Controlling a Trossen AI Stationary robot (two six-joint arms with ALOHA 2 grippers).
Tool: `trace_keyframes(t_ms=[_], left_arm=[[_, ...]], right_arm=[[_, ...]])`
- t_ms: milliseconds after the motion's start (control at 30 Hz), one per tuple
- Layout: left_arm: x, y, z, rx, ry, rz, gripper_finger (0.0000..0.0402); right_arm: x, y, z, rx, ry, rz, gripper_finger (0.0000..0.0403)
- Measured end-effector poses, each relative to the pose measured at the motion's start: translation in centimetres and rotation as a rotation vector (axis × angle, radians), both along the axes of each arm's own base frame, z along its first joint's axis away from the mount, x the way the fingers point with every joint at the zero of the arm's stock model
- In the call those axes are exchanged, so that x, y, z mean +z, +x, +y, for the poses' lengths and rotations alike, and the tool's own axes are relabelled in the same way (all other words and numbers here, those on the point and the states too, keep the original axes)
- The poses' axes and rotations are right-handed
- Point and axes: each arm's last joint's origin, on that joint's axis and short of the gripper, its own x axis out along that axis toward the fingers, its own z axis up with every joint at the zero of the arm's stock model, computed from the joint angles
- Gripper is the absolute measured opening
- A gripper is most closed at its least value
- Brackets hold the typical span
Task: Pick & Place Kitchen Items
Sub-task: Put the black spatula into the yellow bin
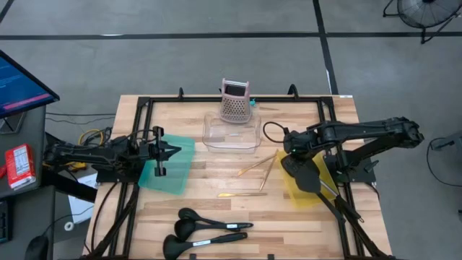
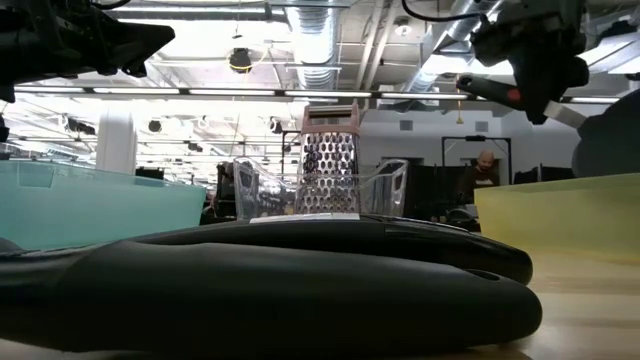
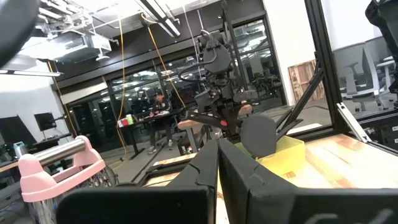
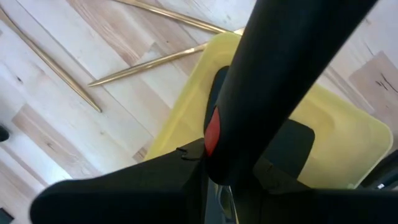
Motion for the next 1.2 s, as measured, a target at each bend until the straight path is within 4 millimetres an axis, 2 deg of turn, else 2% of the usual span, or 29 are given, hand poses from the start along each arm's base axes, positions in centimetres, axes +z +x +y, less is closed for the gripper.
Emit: trace_keyframes(t_ms=[167,400,633,833,1200], left_arm=[[0.0,0.0,0.0,0.000,0.000,0.000,0.0002],[0.0,0.0,0.0,0.000,0.000,0.000,0.0002],[0.0,0.0,0.0,0.000,0.000,0.000,0.0002],[0.0,0.0,0.0,0.000,0.000,0.000,0.0002],[0.0,0.0,0.0,0.000,0.000,0.000,0.0002]], right_arm=[[-0.1,0.0,0.0,-0.001,-0.005,-0.002,0.0043],[-2.1,-0.2,0.1,-0.003,0.021,0.026,0.0043],[-2.9,0.0,0.2,0.023,0.060,0.006,0.0043],[-4.4,-0.4,0.3,0.050,0.083,0.043,0.0043],[-5.4,0.4,0.4,0.103,0.111,-0.050,0.0043]])
